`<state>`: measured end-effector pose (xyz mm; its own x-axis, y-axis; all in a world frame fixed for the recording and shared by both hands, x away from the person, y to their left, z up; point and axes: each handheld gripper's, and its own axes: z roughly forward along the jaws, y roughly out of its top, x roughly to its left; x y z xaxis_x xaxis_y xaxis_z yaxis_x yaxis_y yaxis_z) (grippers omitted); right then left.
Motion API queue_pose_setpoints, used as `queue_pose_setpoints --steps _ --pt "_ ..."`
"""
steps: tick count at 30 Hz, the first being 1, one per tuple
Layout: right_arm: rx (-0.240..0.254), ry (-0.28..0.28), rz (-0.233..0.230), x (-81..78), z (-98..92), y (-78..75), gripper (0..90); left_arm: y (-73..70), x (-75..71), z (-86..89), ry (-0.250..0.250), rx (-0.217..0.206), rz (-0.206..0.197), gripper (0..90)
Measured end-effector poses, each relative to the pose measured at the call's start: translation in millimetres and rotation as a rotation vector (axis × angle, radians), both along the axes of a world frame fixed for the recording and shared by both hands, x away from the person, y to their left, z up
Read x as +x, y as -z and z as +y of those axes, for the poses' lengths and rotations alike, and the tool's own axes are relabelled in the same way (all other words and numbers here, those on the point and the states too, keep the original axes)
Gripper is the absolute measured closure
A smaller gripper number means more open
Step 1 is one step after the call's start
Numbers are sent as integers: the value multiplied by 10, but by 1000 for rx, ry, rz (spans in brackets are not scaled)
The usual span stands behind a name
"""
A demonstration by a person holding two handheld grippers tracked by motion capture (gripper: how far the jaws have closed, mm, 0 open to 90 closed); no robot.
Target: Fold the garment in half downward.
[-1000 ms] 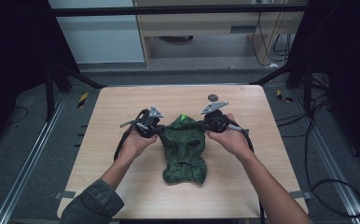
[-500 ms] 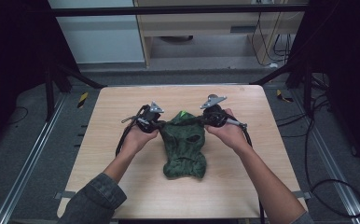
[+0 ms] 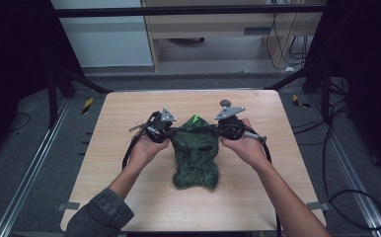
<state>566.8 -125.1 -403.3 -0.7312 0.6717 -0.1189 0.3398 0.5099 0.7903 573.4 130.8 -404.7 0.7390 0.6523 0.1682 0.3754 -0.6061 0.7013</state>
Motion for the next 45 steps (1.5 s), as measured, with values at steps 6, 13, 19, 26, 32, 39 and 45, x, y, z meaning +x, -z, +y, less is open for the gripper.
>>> queue_pose_setpoints --steps 6,13,19,26,32,39,45 --pt "11 -5 -19 -112 -38 -2 864 -34 -87 -8 8 -5 -20 900" --pt "10 -5 -27 -175 -67 21 863 -43 -177 -11 23 -8 -37 900" --pt "22 -13 -33 -273 -70 62 863 16 -297 22 32 -17 -42 900" --pt "25 -22 -41 -386 -64 161 862 129 -439 48 45 -23 -37 900" --pt "31 -37 -40 -490 -52 262 863 206 -523 31 67 -14 -20 900" --pt "35 -60 -35 -525 -13 290 864 176 -430 46 36 -36 -31 900" --pt "34 -70 -34 -548 -1 282 863 135 -275 67 -4 -61 -45 816"
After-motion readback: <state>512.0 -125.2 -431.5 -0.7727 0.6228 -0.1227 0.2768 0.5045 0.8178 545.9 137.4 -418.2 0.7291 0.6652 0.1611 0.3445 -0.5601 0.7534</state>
